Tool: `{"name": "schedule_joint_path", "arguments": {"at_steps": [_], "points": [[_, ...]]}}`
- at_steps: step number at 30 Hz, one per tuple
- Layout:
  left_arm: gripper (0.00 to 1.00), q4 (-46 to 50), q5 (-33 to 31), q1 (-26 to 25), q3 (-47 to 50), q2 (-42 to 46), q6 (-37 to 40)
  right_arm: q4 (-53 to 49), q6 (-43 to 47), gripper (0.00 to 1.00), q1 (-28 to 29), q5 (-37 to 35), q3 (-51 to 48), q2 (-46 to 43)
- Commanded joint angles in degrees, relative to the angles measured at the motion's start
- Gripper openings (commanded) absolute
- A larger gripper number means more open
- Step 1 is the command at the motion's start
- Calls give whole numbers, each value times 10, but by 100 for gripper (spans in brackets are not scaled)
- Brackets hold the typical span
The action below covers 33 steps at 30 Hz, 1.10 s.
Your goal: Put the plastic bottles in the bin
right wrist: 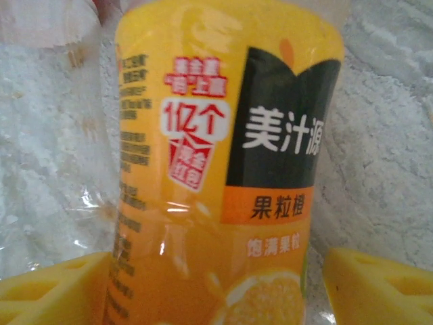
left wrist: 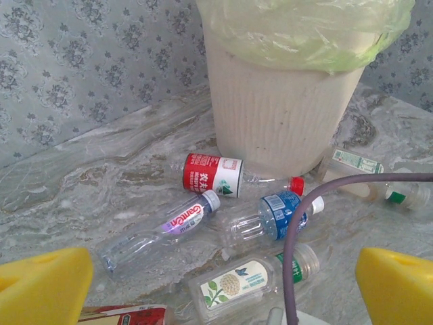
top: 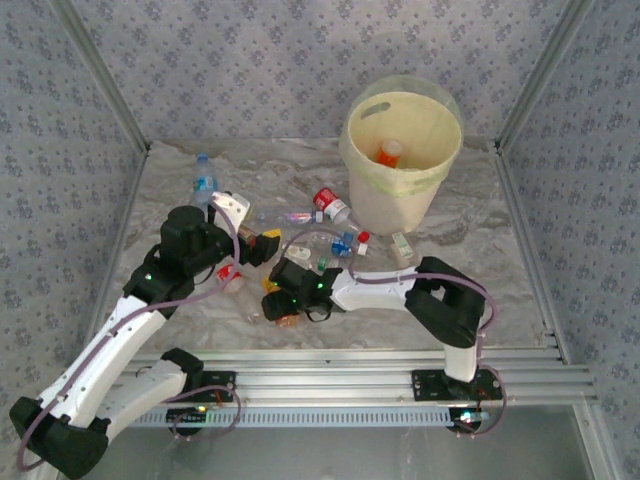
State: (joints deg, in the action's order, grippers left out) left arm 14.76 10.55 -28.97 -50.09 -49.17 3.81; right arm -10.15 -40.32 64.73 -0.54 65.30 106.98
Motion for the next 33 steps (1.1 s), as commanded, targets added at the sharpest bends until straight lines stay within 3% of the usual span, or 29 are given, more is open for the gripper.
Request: {"name": "schedule_joint_path", "arguments": {"at_steps": [1,23,33], "points": [[100,-16,16,2,-1,3,-4,-30,-4,81,4,-4,23,15],[100,-13,48,2,-7,-9,-12,-48,27,65,-12,-23,-32,-27],[100,-14,55,2,-9,-11,-18,-44,76,64,-18,-13,-75,-79]]}}
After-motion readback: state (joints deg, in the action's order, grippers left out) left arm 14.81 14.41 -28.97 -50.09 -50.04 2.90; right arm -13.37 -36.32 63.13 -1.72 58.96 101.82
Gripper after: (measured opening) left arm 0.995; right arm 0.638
